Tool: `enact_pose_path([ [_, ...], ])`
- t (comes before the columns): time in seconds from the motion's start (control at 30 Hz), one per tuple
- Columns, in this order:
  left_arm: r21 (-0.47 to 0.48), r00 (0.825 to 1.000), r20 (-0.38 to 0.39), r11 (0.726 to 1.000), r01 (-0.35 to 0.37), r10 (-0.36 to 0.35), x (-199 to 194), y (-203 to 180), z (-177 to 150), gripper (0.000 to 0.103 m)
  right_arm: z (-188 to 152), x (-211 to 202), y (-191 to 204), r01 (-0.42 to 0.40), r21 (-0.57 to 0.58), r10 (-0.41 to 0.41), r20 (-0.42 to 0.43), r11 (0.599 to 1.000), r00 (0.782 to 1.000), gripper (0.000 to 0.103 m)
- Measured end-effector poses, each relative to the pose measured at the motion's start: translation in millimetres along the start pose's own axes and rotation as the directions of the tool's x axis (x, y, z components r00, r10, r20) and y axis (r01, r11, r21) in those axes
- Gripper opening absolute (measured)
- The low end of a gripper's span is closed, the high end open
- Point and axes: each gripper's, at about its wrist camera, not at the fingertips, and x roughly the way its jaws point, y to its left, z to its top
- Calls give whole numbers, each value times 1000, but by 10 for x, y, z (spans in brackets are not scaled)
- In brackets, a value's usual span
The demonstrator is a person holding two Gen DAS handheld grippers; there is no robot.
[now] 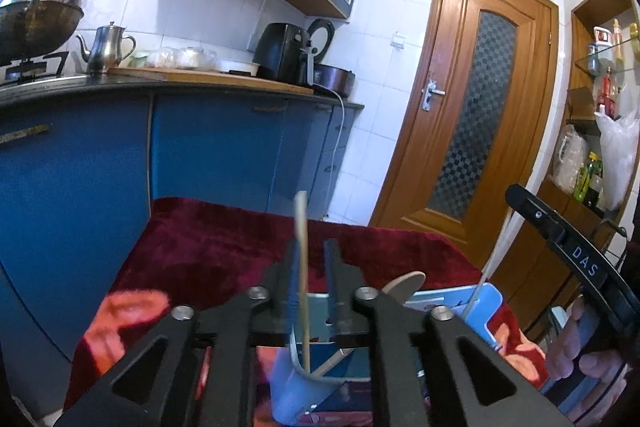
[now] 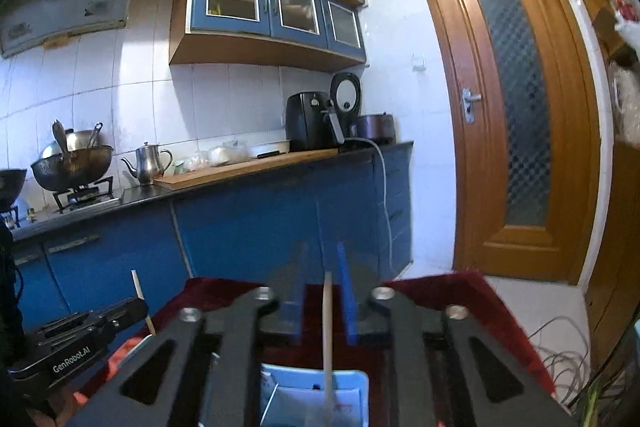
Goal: Organize utensils
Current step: 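Lower both chopsticks into the Box holder and open both grippers, then grasp the metal fork by its handle with the left gripper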
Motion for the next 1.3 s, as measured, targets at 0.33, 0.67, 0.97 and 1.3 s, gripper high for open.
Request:
enact_pose_path([
  [0.33, 9, 1000, -27, 1000, 11, -11, -287, -42, 38, 33, 39, -341, -161, -23, 85, 24, -11, 996, 1000, 33],
  [0.67, 21, 996, -87, 1000, -8, 10, -660, -34, -45, 34, 20, -826, -197, -41, 121, 49, -66, 992, 997, 34],
  [0.97, 10, 980, -195, 1000, -28, 30, -853, 17, -278, 34, -177, -1111, -170, -33, 125, 54, -172, 992, 984, 34],
  [1.3, 22, 950, -309, 999, -32, 37, -908, 34, -593, 34, -558, -1253, -189, -12, 136, 54, -309, 991, 950, 34],
])
